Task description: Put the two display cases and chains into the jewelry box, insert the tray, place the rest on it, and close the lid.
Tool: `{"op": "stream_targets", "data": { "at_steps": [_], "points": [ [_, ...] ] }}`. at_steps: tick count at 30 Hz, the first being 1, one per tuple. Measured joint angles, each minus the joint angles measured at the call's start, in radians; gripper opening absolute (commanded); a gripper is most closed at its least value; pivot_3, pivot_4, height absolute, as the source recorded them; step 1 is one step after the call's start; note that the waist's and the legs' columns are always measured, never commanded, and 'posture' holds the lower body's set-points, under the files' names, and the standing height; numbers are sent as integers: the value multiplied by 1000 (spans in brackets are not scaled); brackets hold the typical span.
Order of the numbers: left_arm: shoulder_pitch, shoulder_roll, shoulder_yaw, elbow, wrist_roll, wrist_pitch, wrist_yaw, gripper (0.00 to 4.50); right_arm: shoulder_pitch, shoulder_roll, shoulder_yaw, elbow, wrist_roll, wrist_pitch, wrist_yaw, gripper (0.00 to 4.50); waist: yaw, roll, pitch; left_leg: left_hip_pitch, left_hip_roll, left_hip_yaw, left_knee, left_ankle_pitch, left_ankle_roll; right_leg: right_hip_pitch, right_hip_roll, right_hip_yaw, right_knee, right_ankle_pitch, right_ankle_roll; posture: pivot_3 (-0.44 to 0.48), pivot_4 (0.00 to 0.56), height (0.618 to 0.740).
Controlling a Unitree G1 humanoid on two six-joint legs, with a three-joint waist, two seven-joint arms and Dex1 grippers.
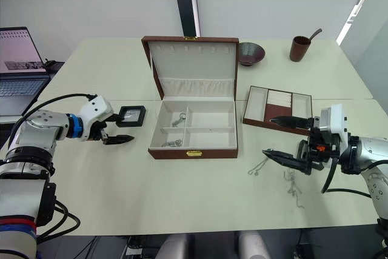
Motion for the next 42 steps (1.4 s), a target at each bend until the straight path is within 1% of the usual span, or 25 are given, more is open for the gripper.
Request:
{"op": "stream_targets", "data": {
  "at_steps": [10, 12, 13, 17, 20, 23, 25, 28, 31, 34, 37, 40, 42],
  "points": [
    [-4, -4, 0, 6, 5, -8, 26, 647, -1, 2, 8, 3, -13, -9, 1, 4500, 0, 0, 0, 0, 0, 0, 0, 0, 0, 0, 0, 0, 0, 0, 0, 0, 150, 740],
    [-7, -4, 1, 9, 5, -15, 27, 91, -1, 4, 8, 3, -13, -9, 1, 4500, 0, 0, 0, 0, 0, 0, 0, 0, 0, 0, 0, 0, 0, 0, 0, 0, 150, 740],
    [-9, -5, 2, 13, 5, -16, 25, 21, -1, 5, 8, 3, -13, -9, 1, 4500, 0, 0, 0, 0, 0, 0, 0, 0, 0, 0, 0, 0, 0, 0, 0, 0, 150, 740],
    [-12, -6, 6, 21, 2, -17, 19, 21, -1, 6, 8, 3, -13, -10, 0, 4500, 0, 0, 0, 0, 0, 0, 0, 0, 0, 0, 0, 0, 1, 0, 0, 0, 150, 740],
    [-12, -4, 13, 17, -3, -6, -18, 21, -1, 6, 8, 3, -13, -10, -1, 4500, 0, 0, 0, 0, 0, 0, 0, 0, 0, 0, 0, 0, 0, 0, 0, 0, 150, 740],
    [-9, 5, 15, -20, -18, 16, -64, 21, -1, 7, 8, 3, -13, -10, -1, 4500, 0, 0, 0, 0, 0, 0, 0, 0, 0, 0, 0, 0, 0, 0, 0, 0, 150, 740],
    [-1, 21, 18, -76, -37, 37, -104, 21, -2, 8, 8, 3, -13, -10, -1, 4500, 0, 0, 0, 0, 0, 0, 0, 0, 0, 0, 0, 0, 0, 0, 0, 0, 150, 740],
    [38, 53, 39, -220, -85, 120, -165, 21, -4, 11, 7, 3, -11, -10, -5, 4500, -1, 0, 0, 0, 1, 0, 0, 0, 0, 0, 0, 0, 0, 0, 0, 0, 150, 740],
    [86, 84, 61, -440, -159, 265, -220, 21, -1, 11, 4, 0, -6, -7, -8, 4500, -1, 0, 0, 0, 1, 0, 0, 0, 0, 0, 0, 0, 0, 0, 0, 0, 150, 740],
    [134, 119, 85, -659, -225, 415, -243, 21, 15, 10, -17, -2, 11, -4, -11, 4500, -1, 0, 0, 0, 1, 0, 0, 0, 0, 0, 0, 0, 0, 0, 0, 0, 150, 740],
    [150, 131, 86, -832, -285, 562, -261, 21, 33, 7, -52, -2, 11, -3, -25, 4500, 1, 0, 0, 0, 1, 0, 1, 0, 0, 1, 0, 0, 0, 0, 0, 0, 150, 740],
    [137, 129, 73, -912, -314, 639, -261, 21, 47, 7, -61, -4, 11, -3, -33, 4500, 1, 0, 0, 0, 1, 0, 1, 0, 0, 1, 1, 0, 0, 0, 0, 0, 150, 740],
    [105, 108, 41, -947, -321, 675, -260, 21, 57, 7, -69, -11, 11, -3, -47, 4500, 1, 0, 0, 0, 1, 0, 1, 0, 0, 1, 1, 0, 0, 0, 0, 0, 150, 740]
  ]
}}
